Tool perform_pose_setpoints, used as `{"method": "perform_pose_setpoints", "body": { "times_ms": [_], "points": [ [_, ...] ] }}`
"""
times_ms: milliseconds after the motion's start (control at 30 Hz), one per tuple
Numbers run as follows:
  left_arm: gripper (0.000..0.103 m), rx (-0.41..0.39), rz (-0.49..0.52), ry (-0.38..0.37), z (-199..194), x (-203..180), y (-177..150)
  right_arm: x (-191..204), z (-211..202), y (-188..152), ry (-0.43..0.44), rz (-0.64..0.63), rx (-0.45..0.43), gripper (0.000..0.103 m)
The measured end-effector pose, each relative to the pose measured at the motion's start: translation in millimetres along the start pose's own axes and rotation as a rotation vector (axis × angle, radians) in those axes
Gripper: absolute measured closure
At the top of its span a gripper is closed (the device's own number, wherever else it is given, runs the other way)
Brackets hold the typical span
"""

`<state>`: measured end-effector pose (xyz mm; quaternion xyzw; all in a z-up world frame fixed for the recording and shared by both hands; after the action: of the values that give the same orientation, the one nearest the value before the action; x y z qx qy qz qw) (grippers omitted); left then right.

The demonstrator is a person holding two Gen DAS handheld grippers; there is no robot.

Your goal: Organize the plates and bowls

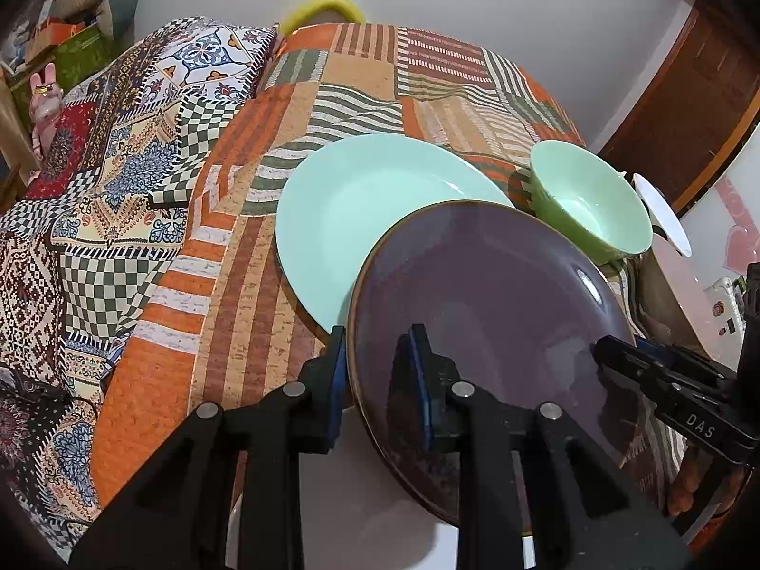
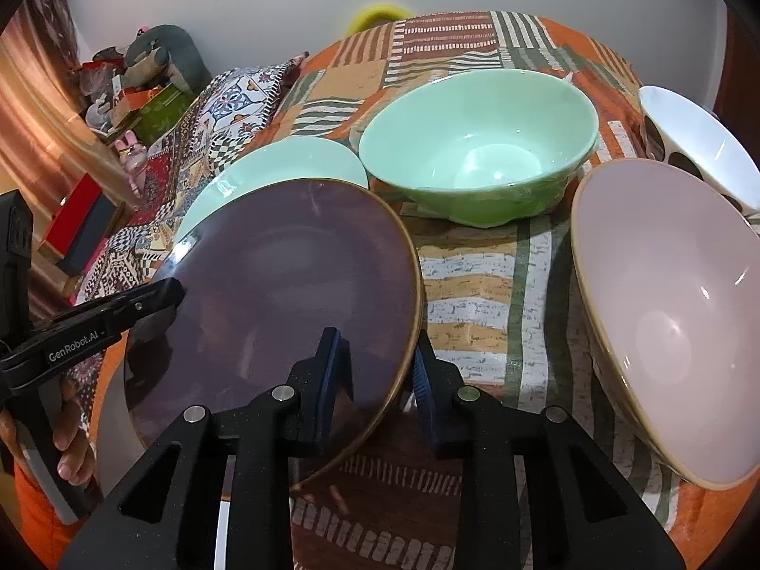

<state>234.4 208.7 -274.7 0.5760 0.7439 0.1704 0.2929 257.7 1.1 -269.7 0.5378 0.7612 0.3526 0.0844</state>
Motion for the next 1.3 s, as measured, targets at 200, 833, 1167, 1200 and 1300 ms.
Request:
{"method": "perform_pose_setpoints", "body": {
  "times_ms": [200,833,1167,1200,1300],
  "points": [
    [0.079,0.000,0.004,0.008,-3,-3,-2,-1,-2,1,0.006,0.016,0.006,0.077],
    [0.079,-0.103,0.015,0.013,-67,-29,-2,6,-54,9,0.033,-0.008,-0.080,0.078],
    [0.079,-0.158,0.066,-0.006,-117,-65,-12,4,-102,2,0.028,-0.011,-0.145,0.078],
    [0.079,-0.162,0.072,-0.009,-122,-69,-14,3,-106,1,0.028,-0.010,-0.150,0.078],
    [0.079,-0.169,0.086,-0.022,-135,-82,-21,-2,-121,-4,0.023,-0.010,-0.168,0.078]
  ]
}}
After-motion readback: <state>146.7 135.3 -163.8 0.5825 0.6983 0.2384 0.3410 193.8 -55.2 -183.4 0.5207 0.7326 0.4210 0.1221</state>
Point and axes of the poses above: each gripper's, at about its wrist camera, not at the fingertips, and z roughly the way its jaws point, x to its left, y to its top, the point moved 3 cm from there along z, roughly the way its jaws point, and after that the axes turned 5 degrees about -x, right-handed, at the moved point
